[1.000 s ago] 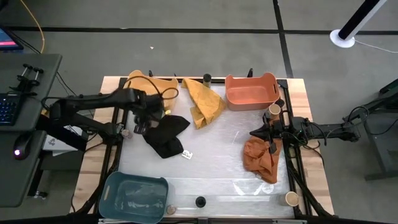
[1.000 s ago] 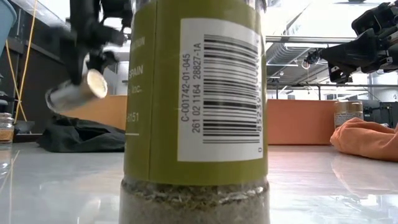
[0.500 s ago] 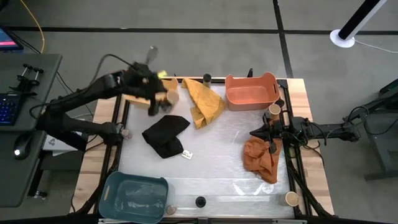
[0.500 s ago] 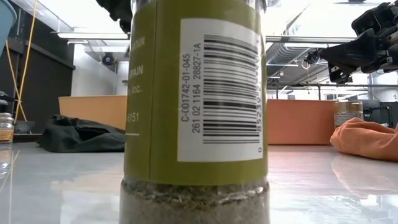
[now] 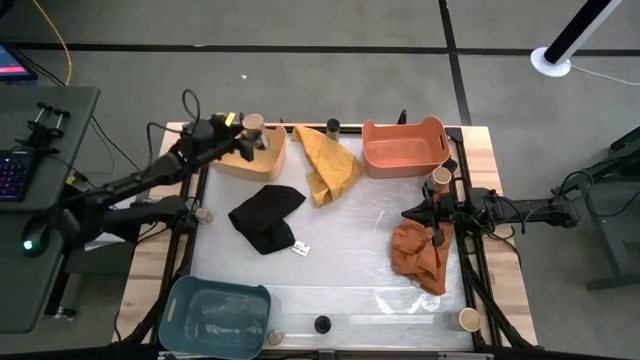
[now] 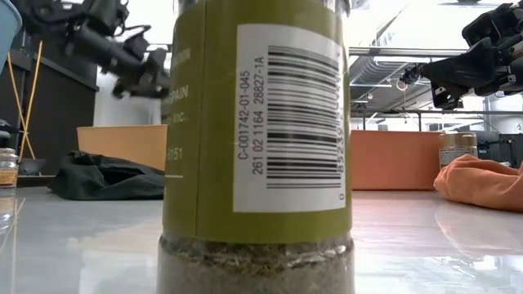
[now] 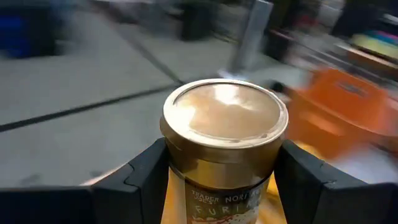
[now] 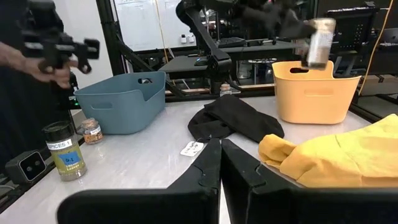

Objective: Sort spices by type
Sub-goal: Put the left gold seasoning bottle into the yellow bin, then put the top brown seasoning bottle into the blue bin

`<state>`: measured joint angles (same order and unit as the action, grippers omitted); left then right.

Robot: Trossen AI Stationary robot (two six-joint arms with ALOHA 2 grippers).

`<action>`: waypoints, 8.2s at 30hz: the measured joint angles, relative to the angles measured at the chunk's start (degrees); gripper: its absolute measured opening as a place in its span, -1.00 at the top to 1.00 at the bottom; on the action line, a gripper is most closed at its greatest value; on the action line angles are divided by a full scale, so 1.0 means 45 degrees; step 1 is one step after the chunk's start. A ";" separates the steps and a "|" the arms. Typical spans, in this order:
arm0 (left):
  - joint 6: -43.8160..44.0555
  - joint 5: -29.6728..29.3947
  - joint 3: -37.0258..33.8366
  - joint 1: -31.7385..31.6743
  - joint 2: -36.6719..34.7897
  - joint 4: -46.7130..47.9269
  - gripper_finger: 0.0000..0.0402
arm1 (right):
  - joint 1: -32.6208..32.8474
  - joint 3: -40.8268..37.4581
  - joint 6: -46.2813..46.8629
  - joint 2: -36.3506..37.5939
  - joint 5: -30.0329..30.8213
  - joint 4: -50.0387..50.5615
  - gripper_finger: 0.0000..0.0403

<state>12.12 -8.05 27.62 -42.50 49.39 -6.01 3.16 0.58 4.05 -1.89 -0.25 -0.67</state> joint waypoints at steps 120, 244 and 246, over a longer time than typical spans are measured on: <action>0.0425 -0.2233 0.6262 -0.0389 0.4837 0.9321 0.95 | -0.0004 -0.0005 0.0001 -0.0004 0.0000 0.0004 1.00; 0.0343 0.1334 0.3846 0.5707 0.7275 2.0638 1.00 | -0.0004 -0.0004 0.0004 -0.0005 0.0001 0.0001 1.00; 0.0391 0.1315 0.3846 0.5705 0.7275 2.0778 1.00 | 0.0000 0.0000 0.0005 -0.0005 0.0004 0.0000 1.00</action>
<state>13.88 -2.13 44.93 -16.83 82.13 87.49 3.16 0.58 4.08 -1.91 -0.23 -0.67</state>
